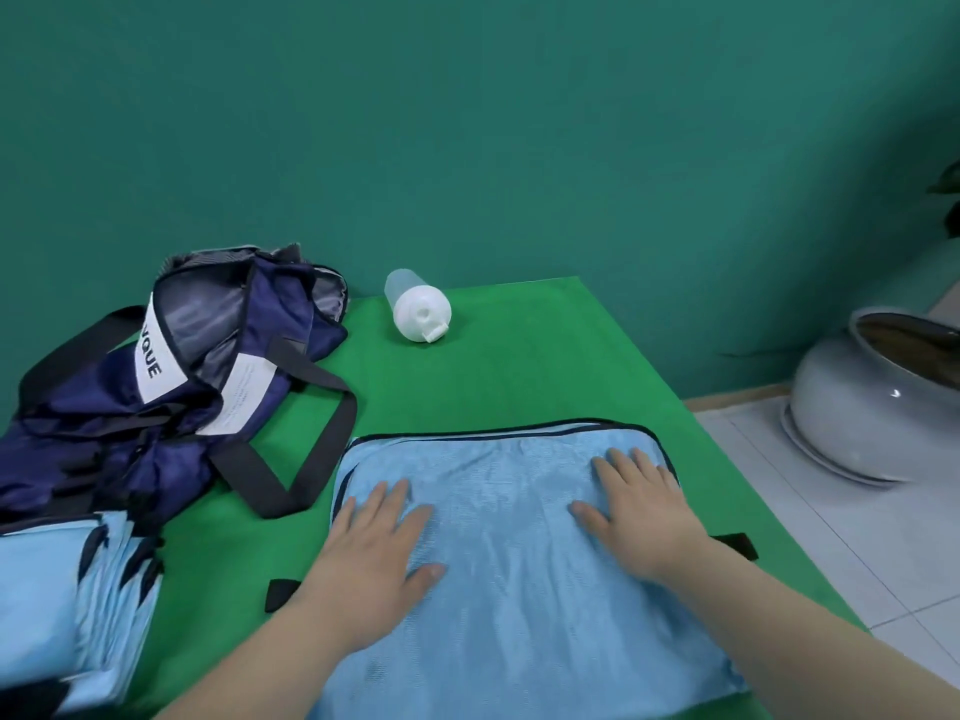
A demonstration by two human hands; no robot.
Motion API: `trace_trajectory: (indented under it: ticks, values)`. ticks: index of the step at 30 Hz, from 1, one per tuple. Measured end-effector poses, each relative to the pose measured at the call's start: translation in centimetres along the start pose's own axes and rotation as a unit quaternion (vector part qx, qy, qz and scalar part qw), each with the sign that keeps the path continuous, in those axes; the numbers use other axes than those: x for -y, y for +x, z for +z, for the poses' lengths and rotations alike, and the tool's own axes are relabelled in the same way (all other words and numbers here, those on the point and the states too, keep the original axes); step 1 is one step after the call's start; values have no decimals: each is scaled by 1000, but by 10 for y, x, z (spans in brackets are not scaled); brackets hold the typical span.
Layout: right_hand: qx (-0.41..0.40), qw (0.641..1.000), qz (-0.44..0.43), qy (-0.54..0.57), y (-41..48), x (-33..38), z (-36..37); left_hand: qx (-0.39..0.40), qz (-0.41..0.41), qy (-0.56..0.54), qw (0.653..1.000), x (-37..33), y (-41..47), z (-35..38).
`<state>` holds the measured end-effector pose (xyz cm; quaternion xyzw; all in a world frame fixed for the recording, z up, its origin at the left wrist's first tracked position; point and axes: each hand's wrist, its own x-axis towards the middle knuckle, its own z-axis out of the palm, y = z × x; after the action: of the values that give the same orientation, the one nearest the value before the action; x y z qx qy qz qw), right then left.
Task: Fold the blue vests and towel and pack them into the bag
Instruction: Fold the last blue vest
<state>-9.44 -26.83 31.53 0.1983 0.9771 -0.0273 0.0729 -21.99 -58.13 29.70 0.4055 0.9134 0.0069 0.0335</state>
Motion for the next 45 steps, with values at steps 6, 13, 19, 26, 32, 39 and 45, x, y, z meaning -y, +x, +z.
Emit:
trace_trajectory:
  ticks: [6,13,19,26,32,39,45]
  values:
    - [22,1000,-8,-4,6,-36,-2,-9,16,55,998,21,0,15]
    - [26,999,-27,11,16,-43,-3,-29,28,27,999,27,-5,14]
    - [3,998,-52,37,-11,-7,-24,-45,3,-19,999,15,-59,-12]
    - [35,979,-187,66,-90,112,3,-28,-9,-28,999,4,-144,-1]
    - [9,984,-176,34,-115,143,37,12,-31,7,999,4,-171,10]
    - [-5,984,-171,46,-116,143,40,14,-72,29,997,-1,-182,25]
    - [-14,983,-177,56,-116,142,41,15,-97,31,995,-2,-188,34]
